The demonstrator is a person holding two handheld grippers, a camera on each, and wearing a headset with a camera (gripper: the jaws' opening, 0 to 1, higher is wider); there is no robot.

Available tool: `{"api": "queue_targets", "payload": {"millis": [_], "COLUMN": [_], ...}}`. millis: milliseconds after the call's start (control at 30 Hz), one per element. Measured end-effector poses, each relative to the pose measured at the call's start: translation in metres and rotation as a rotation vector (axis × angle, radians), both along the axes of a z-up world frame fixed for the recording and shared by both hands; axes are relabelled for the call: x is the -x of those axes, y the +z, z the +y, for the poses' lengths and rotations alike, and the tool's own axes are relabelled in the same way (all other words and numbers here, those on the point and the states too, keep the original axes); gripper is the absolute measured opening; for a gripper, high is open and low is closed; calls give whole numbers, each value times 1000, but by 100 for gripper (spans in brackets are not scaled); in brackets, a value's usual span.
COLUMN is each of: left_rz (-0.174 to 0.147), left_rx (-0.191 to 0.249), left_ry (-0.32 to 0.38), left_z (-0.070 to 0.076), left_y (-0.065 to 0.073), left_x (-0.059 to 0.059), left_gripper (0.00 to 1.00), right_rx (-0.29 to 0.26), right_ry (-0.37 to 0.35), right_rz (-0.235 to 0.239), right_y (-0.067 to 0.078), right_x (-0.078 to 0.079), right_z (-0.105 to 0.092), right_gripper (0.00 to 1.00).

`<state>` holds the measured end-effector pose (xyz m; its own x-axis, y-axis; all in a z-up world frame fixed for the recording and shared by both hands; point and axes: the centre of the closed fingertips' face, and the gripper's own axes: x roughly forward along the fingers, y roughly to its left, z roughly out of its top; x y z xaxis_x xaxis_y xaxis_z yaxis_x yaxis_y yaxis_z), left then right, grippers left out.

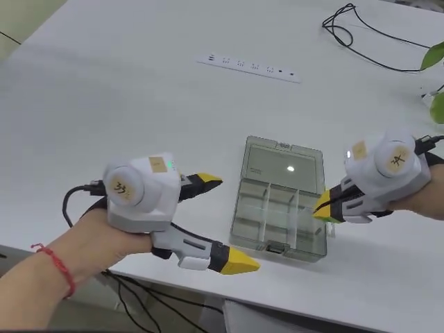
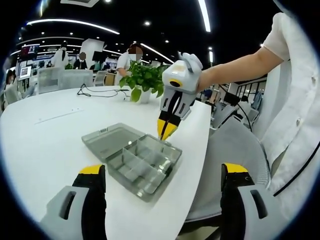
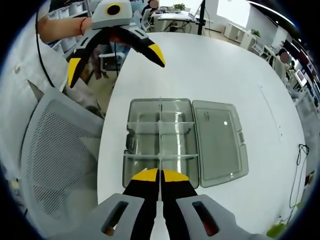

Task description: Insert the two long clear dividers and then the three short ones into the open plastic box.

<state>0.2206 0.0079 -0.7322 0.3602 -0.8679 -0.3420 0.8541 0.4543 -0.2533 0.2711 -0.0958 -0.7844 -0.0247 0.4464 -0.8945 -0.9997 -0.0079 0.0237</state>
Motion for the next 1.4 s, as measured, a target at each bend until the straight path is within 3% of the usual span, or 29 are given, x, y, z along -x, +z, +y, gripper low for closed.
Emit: {"api": "queue_targets", "payload": {"millis": [400,967,1400], "left_rz": [2,4,6], "left_rx": [-3,-7,-9], "left_ry": [1,-2,-4], "left_z": [0,2,2], "left_y": [1,0,0], "left_x": [1,1,1], "left_gripper": [98,98,98], "right_rx": [-24,12,18], "right_ry": [2,36,32], "right_rz": [-2,-23,-27], "right_y": [-9,-29,-31], "right_x": [0,-1,0], "right_z": [0,1,0], "right_gripper": [3,3,3]}}
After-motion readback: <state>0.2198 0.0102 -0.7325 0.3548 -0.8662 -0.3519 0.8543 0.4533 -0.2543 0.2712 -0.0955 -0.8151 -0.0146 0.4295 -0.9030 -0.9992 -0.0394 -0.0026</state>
